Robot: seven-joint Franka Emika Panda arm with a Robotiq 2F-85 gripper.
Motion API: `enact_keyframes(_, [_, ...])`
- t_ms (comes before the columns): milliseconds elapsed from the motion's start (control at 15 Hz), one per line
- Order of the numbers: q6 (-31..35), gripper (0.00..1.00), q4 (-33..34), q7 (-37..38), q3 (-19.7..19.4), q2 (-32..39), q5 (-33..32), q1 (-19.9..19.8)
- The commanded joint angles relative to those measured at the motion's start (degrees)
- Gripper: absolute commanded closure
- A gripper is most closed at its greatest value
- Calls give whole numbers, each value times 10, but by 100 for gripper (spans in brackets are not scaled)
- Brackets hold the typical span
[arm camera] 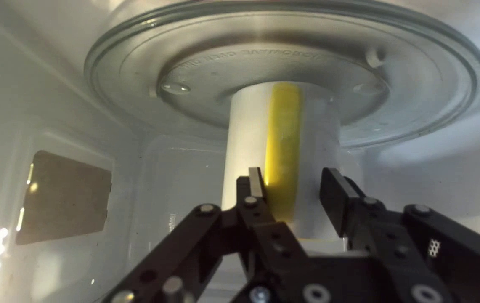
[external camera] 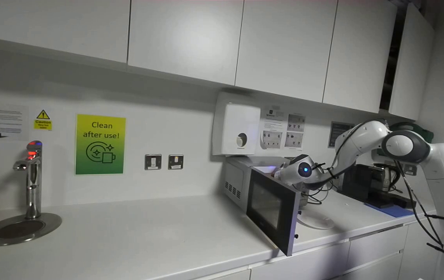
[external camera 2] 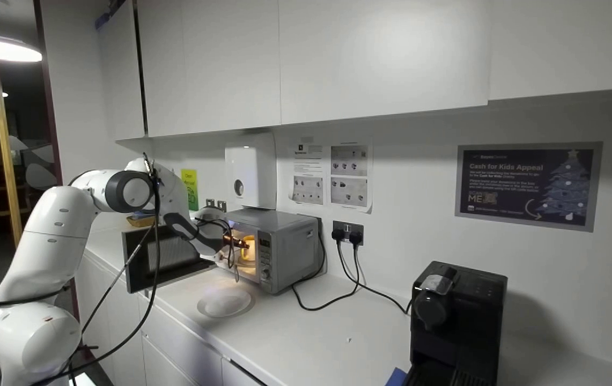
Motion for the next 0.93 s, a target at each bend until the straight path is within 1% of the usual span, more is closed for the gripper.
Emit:
enact_keyframes(0, [23,86,10,28,2,-5,-34,-8])
enact_keyframes(133, [24,100,10,31,2,-4,-38,-8])
enact_keyframes(200, [25,100,10,32,2,-4,-38,-8])
enact_keyframes(267, [26,95,9,30,1,-4,-36,-8])
enact_keyframes(533, [22,95,1,28,1,-11,-28,-7])
enact_keyframes(867, [32,95,-23,44,3,-40,-27,-7])
